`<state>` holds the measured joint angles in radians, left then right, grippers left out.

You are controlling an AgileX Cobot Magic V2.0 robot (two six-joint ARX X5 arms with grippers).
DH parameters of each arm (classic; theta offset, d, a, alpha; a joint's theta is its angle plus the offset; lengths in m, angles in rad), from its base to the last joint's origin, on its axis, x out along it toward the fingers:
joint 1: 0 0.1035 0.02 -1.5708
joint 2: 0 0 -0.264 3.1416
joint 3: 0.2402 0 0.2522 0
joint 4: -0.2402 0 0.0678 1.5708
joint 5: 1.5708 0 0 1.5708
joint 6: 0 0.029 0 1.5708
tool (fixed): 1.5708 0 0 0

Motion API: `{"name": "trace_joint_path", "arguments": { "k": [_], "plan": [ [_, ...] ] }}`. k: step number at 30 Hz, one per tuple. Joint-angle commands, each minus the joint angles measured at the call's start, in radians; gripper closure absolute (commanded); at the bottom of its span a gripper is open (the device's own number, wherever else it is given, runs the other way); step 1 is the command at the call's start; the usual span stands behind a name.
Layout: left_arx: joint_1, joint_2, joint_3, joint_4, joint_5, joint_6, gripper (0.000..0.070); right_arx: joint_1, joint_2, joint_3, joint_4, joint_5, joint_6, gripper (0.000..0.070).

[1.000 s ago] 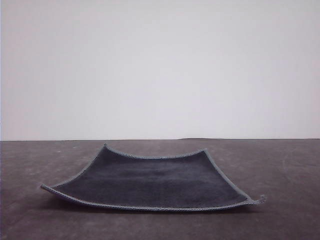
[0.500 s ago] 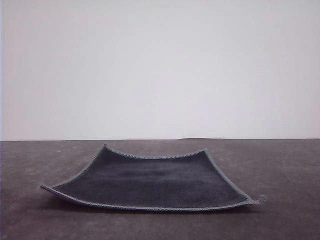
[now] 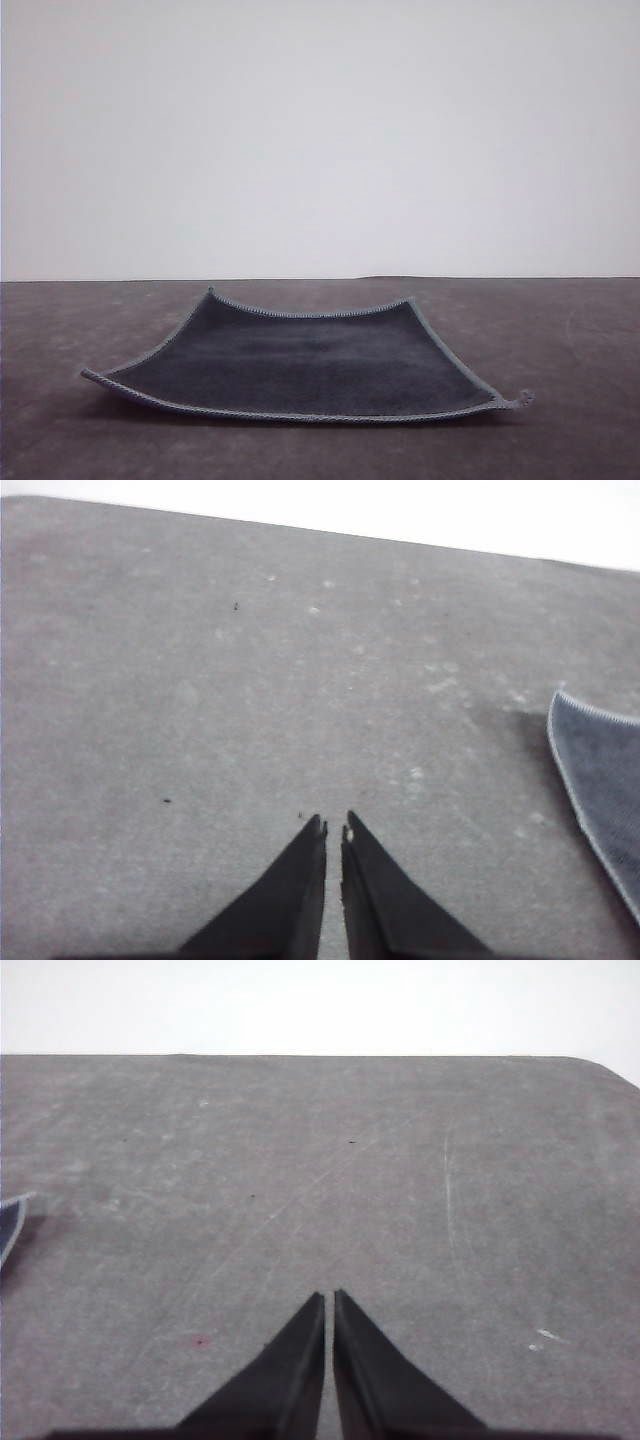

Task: Fold clothes

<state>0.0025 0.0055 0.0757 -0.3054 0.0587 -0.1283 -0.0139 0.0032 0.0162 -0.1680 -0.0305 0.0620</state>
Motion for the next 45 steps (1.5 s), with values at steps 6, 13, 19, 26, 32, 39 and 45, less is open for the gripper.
{"name": "trace_joint_path", "arguments": {
  "k": [6,13,19,26,32,39,45],
  "plan": [
    [-0.003,0.0,0.02,-0.008,0.044,-0.047,0.0682,0.001,0.003,0.042,0.003,-0.052,0.138,0.069],
    [-0.01,0.057,0.159,0.054,0.045,-0.14,0.0677,0.006,0.126,0.206,0.003,-0.058,0.217,0.069],
    [-0.01,0.269,0.308,0.113,0.042,-0.175,0.0677,0.015,0.39,0.406,0.002,-0.132,0.22,0.0689],
    [-0.01,0.646,0.54,0.108,0.085,-0.146,0.0677,0.031,0.76,0.663,-0.067,-0.246,0.187,0.0689],
    [-0.011,0.97,0.737,0.073,0.152,-0.087,0.0677,0.068,1.023,0.81,-0.103,-0.284,0.126,0.0689],
    [-0.011,1.246,0.877,0.063,0.214,-0.034,0.0677,0.105,1.238,0.856,-0.04,-0.312,0.109,0.0689],
    [-0.011,1.398,0.898,0.049,0.302,-0.03,0.0677,0.122,1.379,0.858,-0.014,-0.374,0.108,0.0689]
  ]
}}
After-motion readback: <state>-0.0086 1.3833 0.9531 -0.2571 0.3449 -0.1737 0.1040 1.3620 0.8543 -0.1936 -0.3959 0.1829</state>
